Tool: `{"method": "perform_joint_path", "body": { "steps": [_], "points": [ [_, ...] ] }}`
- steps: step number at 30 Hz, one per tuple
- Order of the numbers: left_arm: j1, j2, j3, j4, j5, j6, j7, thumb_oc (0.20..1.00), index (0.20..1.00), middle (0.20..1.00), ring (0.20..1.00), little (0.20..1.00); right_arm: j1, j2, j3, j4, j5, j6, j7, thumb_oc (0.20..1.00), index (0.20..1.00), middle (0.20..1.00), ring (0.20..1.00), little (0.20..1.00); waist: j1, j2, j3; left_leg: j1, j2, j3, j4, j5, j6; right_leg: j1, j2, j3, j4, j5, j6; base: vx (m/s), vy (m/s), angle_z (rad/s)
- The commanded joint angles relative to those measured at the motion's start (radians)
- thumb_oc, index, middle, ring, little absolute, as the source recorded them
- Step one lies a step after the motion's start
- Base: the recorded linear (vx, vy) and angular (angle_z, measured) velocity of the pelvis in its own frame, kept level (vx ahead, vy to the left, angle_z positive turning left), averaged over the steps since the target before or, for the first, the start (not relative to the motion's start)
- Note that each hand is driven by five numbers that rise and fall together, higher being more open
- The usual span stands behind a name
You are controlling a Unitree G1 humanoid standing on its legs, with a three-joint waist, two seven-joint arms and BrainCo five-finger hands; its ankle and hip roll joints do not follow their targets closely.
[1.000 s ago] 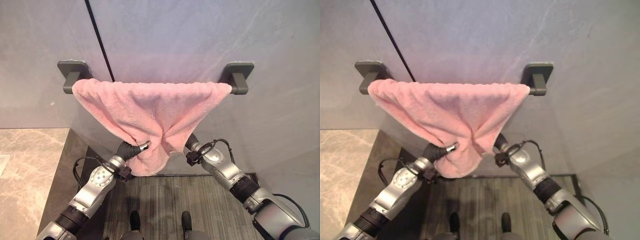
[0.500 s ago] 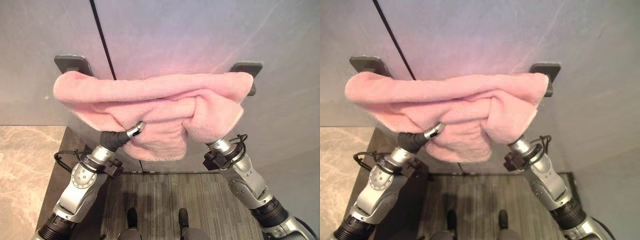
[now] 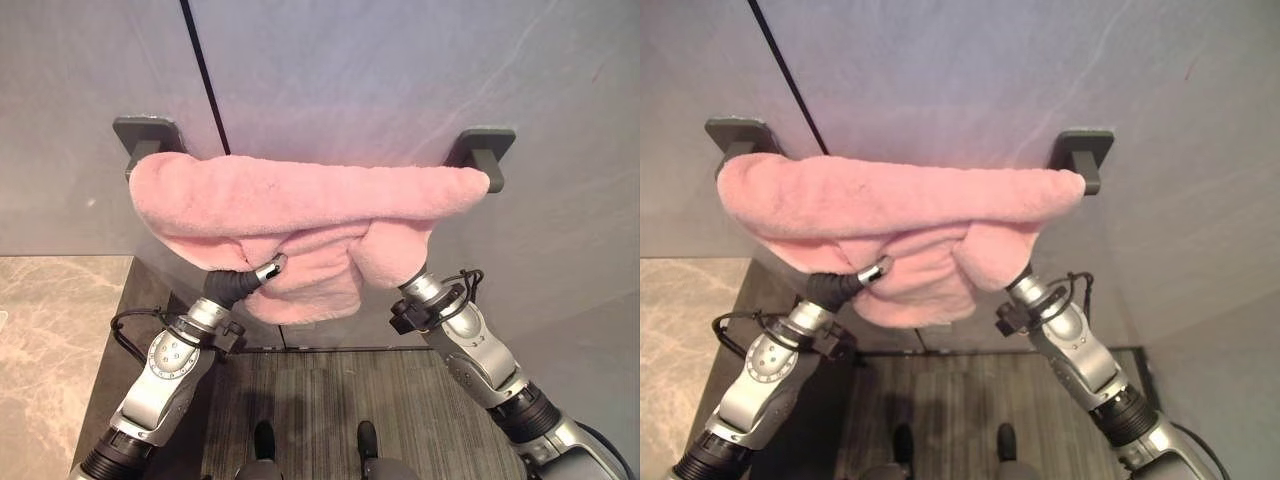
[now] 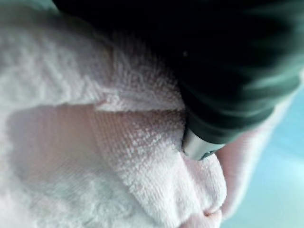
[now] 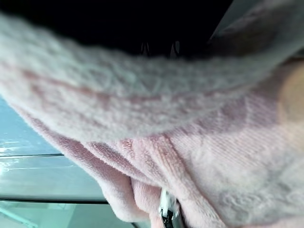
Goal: Put brush and paste in cup on sink, flatten towel.
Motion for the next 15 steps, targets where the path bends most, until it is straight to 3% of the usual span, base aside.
{"method": "perform_joint_path", "body": {
  "steps": [1,6,7,10,12,15],
  "points": [
    [0.041,0.016,0.036,0.025,-0.054,-0.055,0.013,0.200,0.200,0.200,0.200,0.200,0.004,0.061,-0.062,-0.082,0.030,-0.104,0.009,0.200,0.200,0.200,0.200,0.200,-0.010,-0.054,-0.081,0.040,-0.035,0.006,0.003,-0.061,0.032,-0.087,-0.026,0.065,-0.001,0.078,0.051,0.03,0.003,-0.06],
    [0.078,0.015,0.004,0.120,-0.008,-0.035,0.018,0.200,0.200,0.200,0.200,0.200,0.017,0.070,-0.019,0.025,0.003,-0.075,-0.003,0.200,0.200,0.200,0.200,0.200,-0.009,-0.049,-0.085,0.054,-0.034,0.007,0.003,-0.064,0.032,-0.072,-0.025,0.064,-0.001,0.073,0.047,0.01,0.001,-0.01],
    [0.071,0.006,-0.049,0.271,0.073,-0.004,0.043,0.200,0.200,0.200,0.200,0.200,0.014,0.095,0.042,0.183,-0.048,-0.033,-0.026,0.200,0.200,0.200,0.200,0.200,-0.005,-0.045,-0.086,0.060,-0.033,0.008,0.003,-0.063,0.032,-0.064,-0.024,0.060,-0.001,0.071,0.044,0.00,0.000,0.00],
    [0.056,-0.023,-0.088,0.437,0.159,0.022,0.075,0.200,0.200,0.200,0.200,0.200,0.015,0.137,0.095,0.312,-0.069,-0.005,-0.041,0.200,0.200,0.200,0.200,0.200,-0.001,-0.041,-0.088,0.071,-0.032,0.007,0.003,-0.065,0.032,-0.052,-0.022,0.057,-0.001,0.065,0.040,0.00,0.000,0.00],
    [0.044,-0.045,-0.106,0.477,0.175,0.028,0.090,0.200,0.200,0.200,0.200,0.200,0.020,0.174,0.114,0.363,-0.021,0.001,-0.039,0.200,0.200,0.200,0.200,0.200,0.000,-0.037,-0.089,0.078,-0.030,0.004,0.003,-0.066,0.031,-0.043,-0.022,0.053,-0.001,0.060,0.037,0.02,-0.002,0.01],
    [0.066,-0.042,-0.104,0.427,0.149,0.021,0.065,0.200,0.200,0.200,0.200,0.200,0.013,0.163,0.130,0.308,-0.049,0.001,-0.024,0.200,0.200,0.200,0.200,0.200,0.003,-0.034,-0.091,0.087,-0.029,0.003,0.003,-0.069,0.032,-0.033,-0.021,0.052,-0.001,0.054,0.036,0.04,-0.001,-0.01]
  ]
}}
